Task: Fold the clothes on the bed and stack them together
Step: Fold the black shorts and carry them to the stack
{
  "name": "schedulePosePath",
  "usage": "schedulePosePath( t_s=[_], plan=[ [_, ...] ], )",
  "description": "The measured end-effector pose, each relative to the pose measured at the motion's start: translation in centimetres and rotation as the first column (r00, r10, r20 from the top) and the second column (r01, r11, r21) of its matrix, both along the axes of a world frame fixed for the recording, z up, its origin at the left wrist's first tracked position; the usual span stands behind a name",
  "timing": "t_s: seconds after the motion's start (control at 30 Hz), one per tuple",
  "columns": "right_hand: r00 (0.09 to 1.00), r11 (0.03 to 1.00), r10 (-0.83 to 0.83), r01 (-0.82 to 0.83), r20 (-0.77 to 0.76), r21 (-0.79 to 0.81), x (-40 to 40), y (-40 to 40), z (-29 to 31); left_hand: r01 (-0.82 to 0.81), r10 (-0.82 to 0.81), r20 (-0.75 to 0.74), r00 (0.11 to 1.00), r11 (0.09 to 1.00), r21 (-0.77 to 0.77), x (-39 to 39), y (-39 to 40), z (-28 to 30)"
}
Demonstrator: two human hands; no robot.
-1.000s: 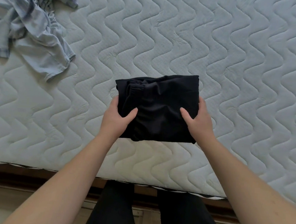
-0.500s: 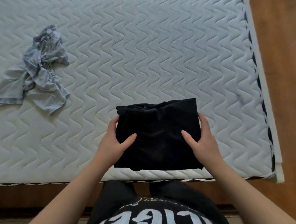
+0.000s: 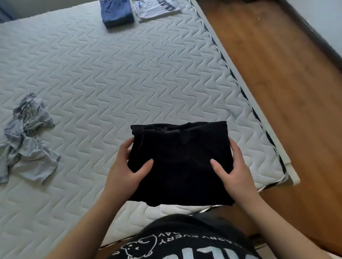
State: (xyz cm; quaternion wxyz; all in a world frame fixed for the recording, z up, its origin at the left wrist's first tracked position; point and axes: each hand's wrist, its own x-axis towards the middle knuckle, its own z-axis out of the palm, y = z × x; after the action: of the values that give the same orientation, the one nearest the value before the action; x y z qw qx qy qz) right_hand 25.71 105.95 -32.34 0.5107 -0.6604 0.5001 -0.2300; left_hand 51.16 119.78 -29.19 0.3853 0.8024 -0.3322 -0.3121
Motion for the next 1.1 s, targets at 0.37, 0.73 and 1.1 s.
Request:
schedulePosePath(
  t_s=[0.37, 0.73, 1.1],
  plan=[
    [0.955, 0.959, -0.282, 0.279, -0.091, -0.040, -5.6, 7.3, -0.2, 0.331, -0.338, -0.115, 0.934, 0.940, -0.079, -3.4, -0.8, -0.8],
    [0.857, 0.865, -0.500, 0.489, -0.121, -0.114, -12.7, 7.9, -0.5, 0.523, -0.535, -0.123, 0.836, 0.844, -0.118, -10.1, -5.4, -0.9],
    [0.888, 0.896, -0.444, 0.440, -0.122, -0.057, -22.0, -4.0, -2.4, 0.473, -0.473, -0.076, 0.878, 0.881, -0.020, -20.9, -16.5, -2.1]
  ],
)
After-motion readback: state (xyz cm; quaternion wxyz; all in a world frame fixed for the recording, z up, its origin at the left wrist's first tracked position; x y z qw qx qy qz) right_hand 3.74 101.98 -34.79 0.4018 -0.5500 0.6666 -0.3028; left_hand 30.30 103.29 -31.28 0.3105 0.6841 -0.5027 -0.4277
